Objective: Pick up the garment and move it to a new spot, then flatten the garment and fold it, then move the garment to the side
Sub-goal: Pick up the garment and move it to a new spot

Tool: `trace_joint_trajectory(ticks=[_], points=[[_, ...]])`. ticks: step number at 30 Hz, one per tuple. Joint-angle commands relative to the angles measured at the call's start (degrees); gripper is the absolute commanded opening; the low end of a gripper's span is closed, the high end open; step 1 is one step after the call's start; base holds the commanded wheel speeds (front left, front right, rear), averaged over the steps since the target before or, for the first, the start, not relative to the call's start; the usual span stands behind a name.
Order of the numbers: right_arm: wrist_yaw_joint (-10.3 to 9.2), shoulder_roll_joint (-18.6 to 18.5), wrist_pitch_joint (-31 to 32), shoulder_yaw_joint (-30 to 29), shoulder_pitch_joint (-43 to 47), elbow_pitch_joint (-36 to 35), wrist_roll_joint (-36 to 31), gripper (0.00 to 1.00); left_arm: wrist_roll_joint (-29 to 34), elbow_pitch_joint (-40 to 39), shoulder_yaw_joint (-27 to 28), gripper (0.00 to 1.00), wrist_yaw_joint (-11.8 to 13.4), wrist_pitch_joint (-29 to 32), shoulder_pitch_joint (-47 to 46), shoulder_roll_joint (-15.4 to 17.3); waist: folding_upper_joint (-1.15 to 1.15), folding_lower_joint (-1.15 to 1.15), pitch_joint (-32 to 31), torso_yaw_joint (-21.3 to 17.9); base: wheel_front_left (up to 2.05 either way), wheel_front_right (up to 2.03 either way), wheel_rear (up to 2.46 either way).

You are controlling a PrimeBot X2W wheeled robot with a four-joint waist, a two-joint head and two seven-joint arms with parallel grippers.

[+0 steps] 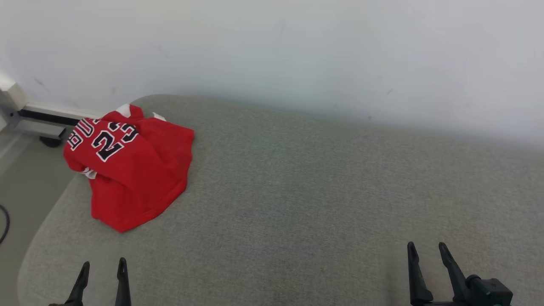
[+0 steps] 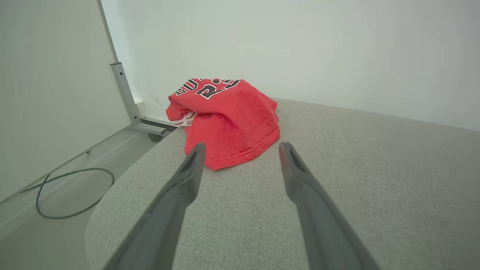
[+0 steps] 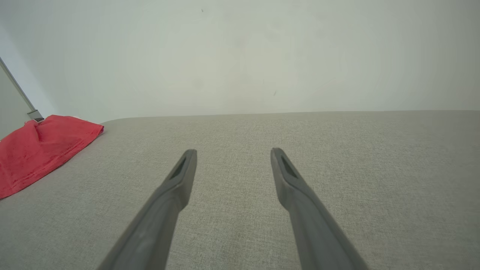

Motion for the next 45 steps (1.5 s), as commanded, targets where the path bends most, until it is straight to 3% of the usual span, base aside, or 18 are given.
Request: trace_joint_trajectory(ticks=[1,15,25,37,45], points=[[-0.12,0.10,0.10,0.06,0.47,-0.15,-0.35,1.00,0.02,-0.10,0.07,1.00,0.36,-0.16,0.48,0.11,0.00,0.00,0.17,3.91,0.00,0.00,0.00],[-0.12,0.09,0.26,-0.07,1.11,-0.04,-0.22,1.00,-0.77,-0.36,0.09,1.00,1.28,-0.20,0.95,0.43,0.00,0.00,-0.50,10.98,0.00,0.00,0.00],[-0.12,0.10,0.72,1.32,-0.92,0.35,-0.67,1.00,-1.73,-1.34,1.17,1.00,2.72,-1.31,2.23,0.33,0.00,0.00,0.48,11.85,0.00,0.00,0.00],[-0.12,0.10,0.54,1.11,-0.65,0.38,-0.57,1.00,-2.41,-0.68,1.22,1.00,3.74,-2.14,-0.60,0.37,0.00,0.00,0.54,11.04,0.00,0.00,0.00],[-0.12,-1.27,2.18,0.98,-4.12,-2.80,-2.08,1.00,-5.19,2.87,3.27,1.00,2.23,-3.52,-12.40,2.16,0.00,0.00,6.24,4.62,0.00,0.00,0.00]])
